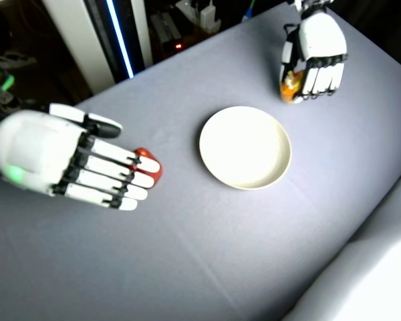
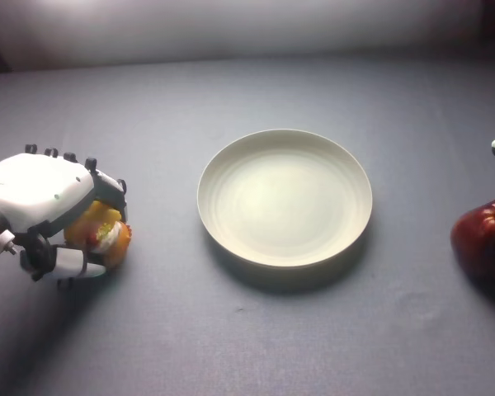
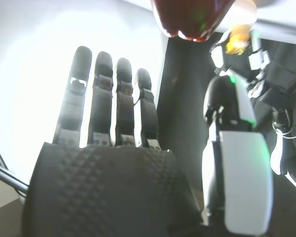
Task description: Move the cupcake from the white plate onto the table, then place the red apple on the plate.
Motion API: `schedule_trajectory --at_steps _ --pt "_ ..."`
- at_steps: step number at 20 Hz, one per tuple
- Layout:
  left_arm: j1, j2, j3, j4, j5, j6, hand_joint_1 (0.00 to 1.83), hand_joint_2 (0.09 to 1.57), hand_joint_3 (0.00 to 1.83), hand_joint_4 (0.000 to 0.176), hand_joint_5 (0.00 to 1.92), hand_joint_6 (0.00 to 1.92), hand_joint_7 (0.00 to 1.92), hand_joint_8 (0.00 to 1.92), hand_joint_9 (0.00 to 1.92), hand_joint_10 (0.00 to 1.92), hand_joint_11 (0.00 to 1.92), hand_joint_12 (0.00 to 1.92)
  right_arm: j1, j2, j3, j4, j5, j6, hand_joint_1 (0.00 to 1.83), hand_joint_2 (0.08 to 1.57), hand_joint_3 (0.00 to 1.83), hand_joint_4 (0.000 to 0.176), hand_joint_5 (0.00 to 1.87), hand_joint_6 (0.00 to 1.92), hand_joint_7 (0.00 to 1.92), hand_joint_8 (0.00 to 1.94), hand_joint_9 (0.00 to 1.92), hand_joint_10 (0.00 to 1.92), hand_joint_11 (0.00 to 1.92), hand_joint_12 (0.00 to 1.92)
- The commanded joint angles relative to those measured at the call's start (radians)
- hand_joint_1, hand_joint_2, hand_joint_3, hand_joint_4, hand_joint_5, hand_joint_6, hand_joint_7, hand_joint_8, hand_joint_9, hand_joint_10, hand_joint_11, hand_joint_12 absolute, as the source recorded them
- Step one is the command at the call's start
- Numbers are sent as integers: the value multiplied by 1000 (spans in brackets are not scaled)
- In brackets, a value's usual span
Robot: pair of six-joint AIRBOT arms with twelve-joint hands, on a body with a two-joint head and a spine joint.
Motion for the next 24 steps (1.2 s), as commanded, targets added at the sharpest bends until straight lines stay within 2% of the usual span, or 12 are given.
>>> schedule_trajectory --at_steps 1,2,3,4,6,10,12,16,19,21,23,24 --pt "6 -3 4 3 -93 9 1263 1112 2 0 1011 704 982 1202 783 988 385 1574 1 2 3 27 118 10 736 1143 0 0 421 2 442 3 437 7 166 798" --pt "10 -4 3 -2 -94 13 1263 1121 1 0 963 773 987 1202 787 926 339 1534 0 2 3 27 118 11 739 1142 0 0 426 1 447 1 437 4 158 807" --pt "11 -5 1 -8 -98 20 1333 1111 0 0 834 295 963 1075 727 601 322 1240 -1 2 3 26 118 11 760 1148 0 0 429 0 450 0 435 1 121 867" --pt "11 -5 0 -10 -101 24 1219 1025 0 1 777 83 795 381 728 328 315 1021 -1 2 3 26 118 11 750 1154 2 0 423 0 446 0 429 0 110 875" --pt "14 -2 -7 -14 -119 26 1120 939 0 55 507 2 579 22 573 34 195 721 -1 2 4 23 118 12 728 1134 0 0 440 7 466 8 467 14 175 903" --pt "30 24 -37 -14 -165 26 1006 907 0 150 295 0 420 0 442 0 47 918 -1 2 4 20 118 14 709 1140 0 0 418 1 453 0 454 0 194 797" --pt "42 43 -62 -12 -204 26 969 895 0 127 277 0 392 0 420 0 1 958 -1 3 4 14 118 19 703 1136 0 0 420 3 450 3 453 5 190 789" --pt "61 85 -121 18 -305 26 834 866 0 166 120 8 166 4 191 6 0 602 1 3 3 -20 117 26 737 1073 0 0 424 0 481 0 472 1 174 886" --pt "84 115 -180 56 -390 25 793 913 4 156 110 2 129 2 128 3 0 550 45 3 13 -85 44 26 785 977 0 0 368 0 410 0 404 0 32 1039" --pt "103 130 -208 66 -446 23 732 910 1 172 116 1 128 0 128 0 0 576 93 -2 28 -146 -46 26 777 880 0 19 320 4 414 0 459 6 139 925" --pt "125 140 -231 71 -500 12 734 930 4 176 78 3 101 0 114 0 0 428 141 -28 61 -210 -144 45 834 854 0 0 324 0 441 1 508 4 269 723" --pt "135 141 -238 71 -518 9 726 930 3 176 75 2 93 0 116 2 0 414 162 -44 82 -238 -180 64 816 858 3 10 301 0 456 5 525 9 292 704"
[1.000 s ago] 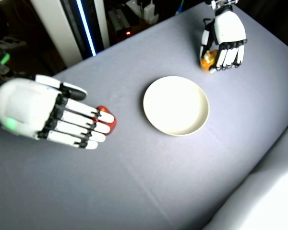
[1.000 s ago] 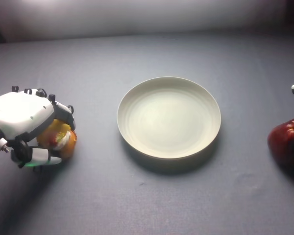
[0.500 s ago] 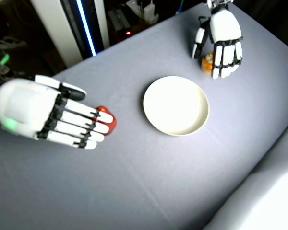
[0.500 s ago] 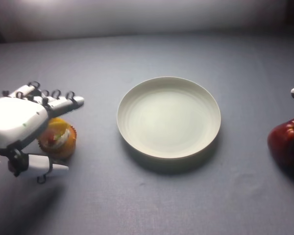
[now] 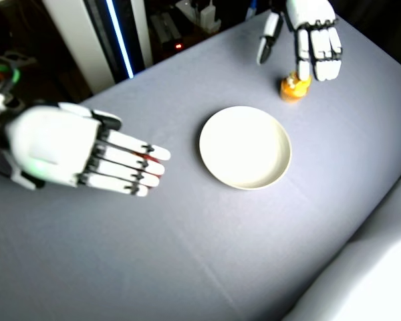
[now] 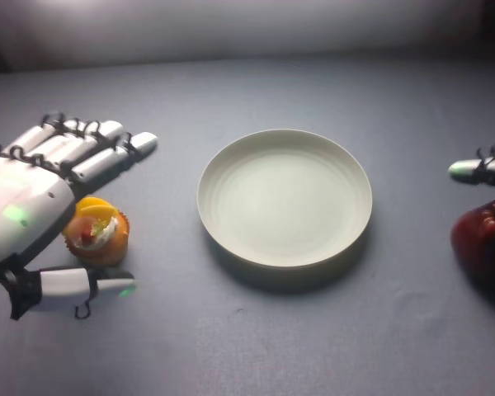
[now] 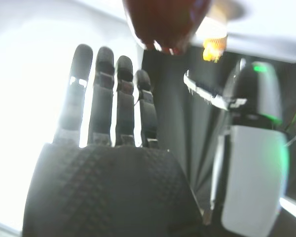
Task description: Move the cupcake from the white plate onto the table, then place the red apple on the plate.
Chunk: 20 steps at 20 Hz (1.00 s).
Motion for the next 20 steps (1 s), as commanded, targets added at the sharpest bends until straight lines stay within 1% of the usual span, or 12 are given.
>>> schedule_trajectory --at_steps 1,3,5,6,7,8,11,13,14,18,19,20 --pt "2 12 -6 21 -151 -5 727 936 3 176 53 0 67 0 98 0 0 383 23 -7 12 5 29 12 870 852 1 7 328 0 501 4 567 11 306 730" --pt "16 15 -11 17 -169 -18 701 930 0 176 42 0 83 8 101 3 0 369 52 -31 36 -20 -32 12 867 873 0 28 359 0 560 5 675 27 406 839" --pt "17 15 -11 17 -172 -26 696 923 0 176 50 2 91 6 103 2 0 338 66 -41 50 -29 -54 12 1067 933 4 0 646 19 706 17 909 71 666 943" --pt "17 14 -11 17 -172 -26 700 920 0 176 51 1 101 5 88 7 0 259 76 -42 52 -29 -54 12 1208 1042 8 2 1027 562 962 768 1130 218 804 1184" --pt "19 14 -11 15 -172 -26 734 926 0 176 58 2 106 3 78 3 0 200 93 -42 53 -31 -44 12 1244 1061 1 0 1009 859 1149 697 1297 330 960 1190" --pt "23 14 -12 11 -174 -29 733 927 1 176 63 3 112 5 82 5 0 189 123 -44 55 -38 -26 12 1359 1065 16 0 930 1026 1128 664 1104 875 943 1028" --pt "33 12 -12 8 -183 -44 755 928 1 176 89 2 130 2 90 2 0 204 244 -82 73 -68 32 12 1242 1124 0 0 896 1027 1067 969 1211 595 1028 1108" --pt "36 11 -12 8 -188 -48 759 933 0 176 94 1 138 1 106 3 0 273 331 -132 99 -116 29 12 1236 1118 0 0 912 1013 1071 951 1122 685 917 1176" --pt "36 10 -12 8 -189 -49 744 931 0 172 96 1 137 0 112 3 0 316 367 -159 113 -136 20 12 1242 1091 0 0 972 924 1121 867 1055 672 693 1265" --pt "33 8 -12 21 -200 -54 735 933 1 176 72 0 109 0 106 0 0 302 522 -319 194 -267 -116 16 1248 1077 0 0 995 896 1145 818 1073 705 812 1233" --pt "32 8 -12 24 -201 -55 747 938 2 176 52 2 75 4 79 4 0 203 532 -336 204 -283 -137 16 1262 1052 0 0 1037 848 1244 611 1174 560 941 1062" --pt "29 7 -12 28 -202 -57 756 953 2 176 42 1 76 1 67 0 0 221 542 -375 223 -301 -175 16 1378 1013 0 0 1110 708 1418 147 1138 802 690 1047"
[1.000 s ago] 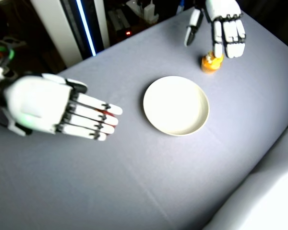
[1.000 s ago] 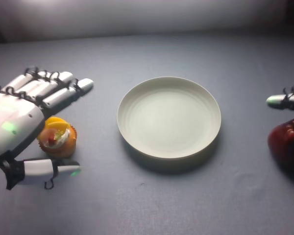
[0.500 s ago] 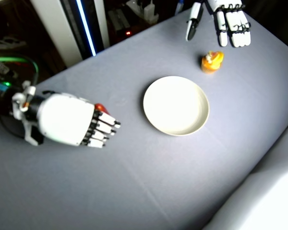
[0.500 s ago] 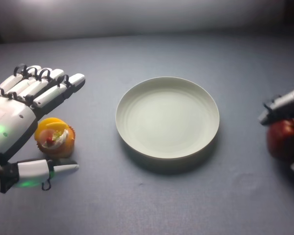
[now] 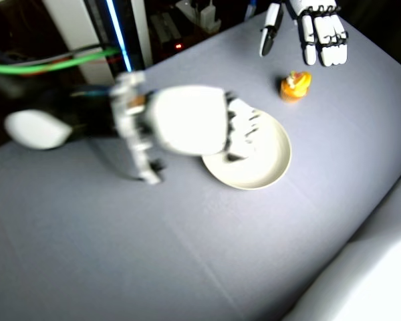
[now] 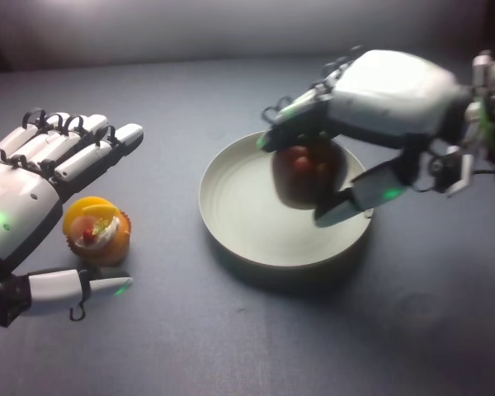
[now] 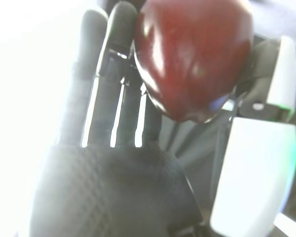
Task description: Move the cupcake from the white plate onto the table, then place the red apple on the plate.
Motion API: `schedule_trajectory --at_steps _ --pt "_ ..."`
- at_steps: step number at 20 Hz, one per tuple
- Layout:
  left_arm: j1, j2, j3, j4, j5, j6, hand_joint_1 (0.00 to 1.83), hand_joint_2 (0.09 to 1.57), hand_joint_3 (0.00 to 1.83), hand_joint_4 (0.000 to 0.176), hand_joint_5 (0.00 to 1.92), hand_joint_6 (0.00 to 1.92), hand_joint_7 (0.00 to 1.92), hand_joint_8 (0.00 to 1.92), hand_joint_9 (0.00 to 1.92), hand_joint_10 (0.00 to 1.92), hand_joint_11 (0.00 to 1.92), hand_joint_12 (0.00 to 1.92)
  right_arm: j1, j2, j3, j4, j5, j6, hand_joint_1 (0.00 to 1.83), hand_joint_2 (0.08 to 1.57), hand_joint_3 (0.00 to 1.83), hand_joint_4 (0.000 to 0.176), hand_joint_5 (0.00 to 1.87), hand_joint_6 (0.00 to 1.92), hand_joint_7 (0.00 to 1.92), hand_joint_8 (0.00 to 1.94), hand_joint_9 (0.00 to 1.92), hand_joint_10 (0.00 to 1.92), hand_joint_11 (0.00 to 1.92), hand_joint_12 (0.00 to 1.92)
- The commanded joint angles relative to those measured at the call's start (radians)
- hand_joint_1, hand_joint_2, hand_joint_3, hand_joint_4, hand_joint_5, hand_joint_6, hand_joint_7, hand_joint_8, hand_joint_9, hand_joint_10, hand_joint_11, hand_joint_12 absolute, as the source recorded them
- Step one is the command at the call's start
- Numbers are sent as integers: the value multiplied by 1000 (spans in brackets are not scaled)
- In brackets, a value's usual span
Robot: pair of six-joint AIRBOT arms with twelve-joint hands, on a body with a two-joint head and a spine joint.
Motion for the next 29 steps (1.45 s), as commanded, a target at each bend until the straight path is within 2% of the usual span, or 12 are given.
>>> schedule_trajectory --at_steps 1,4,5,6,9,13,15,16,19,26,27,29 --pt "-10 1 -1 18 -130 -4 756 953 2 176 42 1 76 1 67 0 0 221 8 -9 14 28 48 6 1378 1013 0 0 1110 708 1418 147 1138 802 690 1047" --pt "-17 -2 1 24 -122 -5 728 936 0 176 66 0 103 0 92 0 0 319 8 -61 52 23 1 6 1356 1019 2 0 1014 122 1213 621 1086 561 731 1348" --pt "-18 -3 2 27 -119 -5 721 937 0 176 61 0 93 0 86 0 0 300 8 -75 62 23 -12 6 1100 1008 0 0 866 24 1022 320 1016 460 743 1204" --pt "-19 -4 3 28 -118 -5 747 936 0 176 64 2 94 1 88 1 0 290 8 -84 68 23 -21 7 764 914 0 65 412 0 516 18 753 165 501 1121" --pt "-21 -4 3 30 -121 -9 732 925 0 153 55 1 84 1 97 2 1 324 8 -87 71 23 -37 8 662 878 0 120 259 0 347 0 570 25 262 1069" --pt "-18 -5 3 30 -127 -16 738 921 0 132 69 1 99 1 106 1 2 307 4 -82 70 38 -37 53 695 866 0 113 126 0 279 6 391 4 21 1071" --pt "-12 -5 3 28 -136 -27 737 928 3 107 72 1 94 0 117 4 19 322 -6 -53 60 40 -4 91 829 853 0 74 17 0 189 2 273 0 0 835" --pt "-9 -3 2 27 -147 -33 736 918 0 116 77 2 107 4 125 5 14 323 -10 -20 41 56 31 94 783 884 6 143 0 0 19 1 104 0 0 444" --pt "3 5 -5 19 -184 -39 723 927 1 131 53 0 90 0 107 0 0 282 -56 78 -13 163 176 89 646 875 0 175 0 0 0 0 0 0 0 169" --pt "54 21 -24 18 -322 -116 637 905 0 175 0 0 55 0 69 0 8 267 -374 296 -237 494 681 1 682 810 17 176 0 0 0 0 0 0 0 0" --pt "56 20 -20 18 -326 -138 672 935 3 112 10 0 131 6 162 12 108 266 -425 306 -261 525 767 4 758 875 34 176 0 0 0 0 0 0 61 27" --pt "59 6 1 29 -344 -211 612 1065 9 94 105 7 101 0 181 2 108 242 -488 314 -290 554 896 12 727 1008 8 54 65 5 118 8 179 20 233 142"
